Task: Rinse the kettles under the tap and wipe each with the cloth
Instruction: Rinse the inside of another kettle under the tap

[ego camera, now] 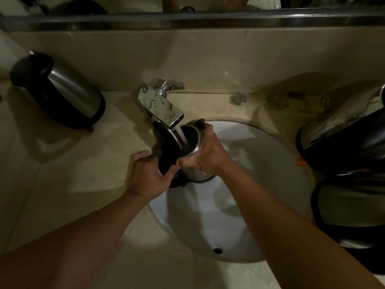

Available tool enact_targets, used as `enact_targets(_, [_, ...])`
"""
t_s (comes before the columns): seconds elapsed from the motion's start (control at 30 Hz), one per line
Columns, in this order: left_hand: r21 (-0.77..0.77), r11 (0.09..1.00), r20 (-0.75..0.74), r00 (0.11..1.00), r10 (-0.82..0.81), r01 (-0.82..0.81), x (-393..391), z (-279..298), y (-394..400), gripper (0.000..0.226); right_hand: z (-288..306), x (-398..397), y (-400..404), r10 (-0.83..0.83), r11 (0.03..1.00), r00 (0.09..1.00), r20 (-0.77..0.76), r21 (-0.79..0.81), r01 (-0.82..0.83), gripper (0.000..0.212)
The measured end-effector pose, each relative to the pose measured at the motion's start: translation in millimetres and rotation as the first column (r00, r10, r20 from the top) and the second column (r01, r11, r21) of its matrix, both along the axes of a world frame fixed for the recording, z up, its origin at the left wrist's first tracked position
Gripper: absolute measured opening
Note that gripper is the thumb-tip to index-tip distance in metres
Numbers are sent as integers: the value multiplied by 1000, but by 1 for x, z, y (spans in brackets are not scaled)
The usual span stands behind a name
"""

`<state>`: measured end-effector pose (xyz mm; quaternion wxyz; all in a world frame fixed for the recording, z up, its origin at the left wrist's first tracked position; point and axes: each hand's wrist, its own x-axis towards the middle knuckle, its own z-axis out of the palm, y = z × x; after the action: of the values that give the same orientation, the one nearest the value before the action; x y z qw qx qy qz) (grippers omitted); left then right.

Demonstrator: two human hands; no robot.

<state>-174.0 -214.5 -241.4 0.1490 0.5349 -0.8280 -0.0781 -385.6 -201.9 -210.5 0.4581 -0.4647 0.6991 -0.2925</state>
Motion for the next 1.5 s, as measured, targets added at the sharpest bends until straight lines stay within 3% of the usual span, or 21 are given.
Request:
enact_targets(0.2, [36,999,11,1000,16,-17,2,0,1,53,17,-6,-1,111,991,993,-44,74,-108,138])
enact_targets(0.23, [25,1000,20,1000,15,-16,1,2,2,53,31,-11,-4,168,981,984,-56,110,-162,130])
enact_targets(0.33, [0,1000,20,1000,-2,2,-2,8,6,53,85,-35,-22,330,916,942,-69,265,-301,67])
enact_targets(0.43, [10,1000,-3,1000,-24,24,-2,13,2,48,125,-43,-63,157,987,970,-185,75,-146,68])
enact_targets(0.53, [45,998,-3,999,-40,40,2,9,-1,47,144,-17,-90,67,993,983,-173,-86,-83,56])
enact_targets(0.63, [134,989,17,998,-65,62,6,8,-1,56,137,7,-99,114,988,975,-192,-84,-132,50])
enact_targets(0.73, [111,986,-63,991,-121,128,6,18,-6,41,126,22,-93,-8,998,987,-158,-69,-3,48])
enact_targets(0.83, [107,973,-84,977,-194,202,9,24,-7,29,131,26,-78,-71,997,997,-6,12,71,39])
enact_targets(0.9, [204,961,-17,982,-190,189,12,29,-8,42,136,33,-62,-108,992,992,58,65,104,47])
enact_targets(1.0, [254,947,20,977,-210,198,13,35,-10,51,145,59,-11,-186,982,943,-277,-93,166,46])
enact_targets(1.03, [263,943,3,977,-212,203,13,40,-14,47,147,68,6,-185,966,908,-377,-239,98,42])
enact_targets(1.1, [289,939,-37,982,-183,186,9,48,-16,45,133,76,42,-85,880,817,-570,-428,-207,34])
enact_targets(1.17, [275,947,-62,986,-153,165,5,49,-14,55,107,74,71,40,851,686,-726,-336,-405,39])
enact_targets(1.2, [282,948,-62,988,-138,150,4,48,-12,53,98,71,82,94,878,618,-780,-228,-422,46])
enact_targets(1.27, [259,954,-65,988,-140,153,5,50,-6,40,85,69,97,192,936,505,-841,3,-351,59])
enact_targets(1.3, [260,952,-55,987,-151,161,5,50,-5,40,82,68,102,230,950,496,-837,83,-301,66])
enact_targets(1.37, [282,939,-59,980,-188,197,7,48,-3,38,75,61,108,317,946,566,-761,215,-241,81])
enact_targets(1.43, [289,937,-49,981,-190,196,7,44,-3,41,75,50,111,443,887,687,-575,391,-245,89])
enact_targets(1.5, [332,928,-5,984,-180,171,8,44,-4,47,83,40,114,439,855,809,-391,459,-242,93])
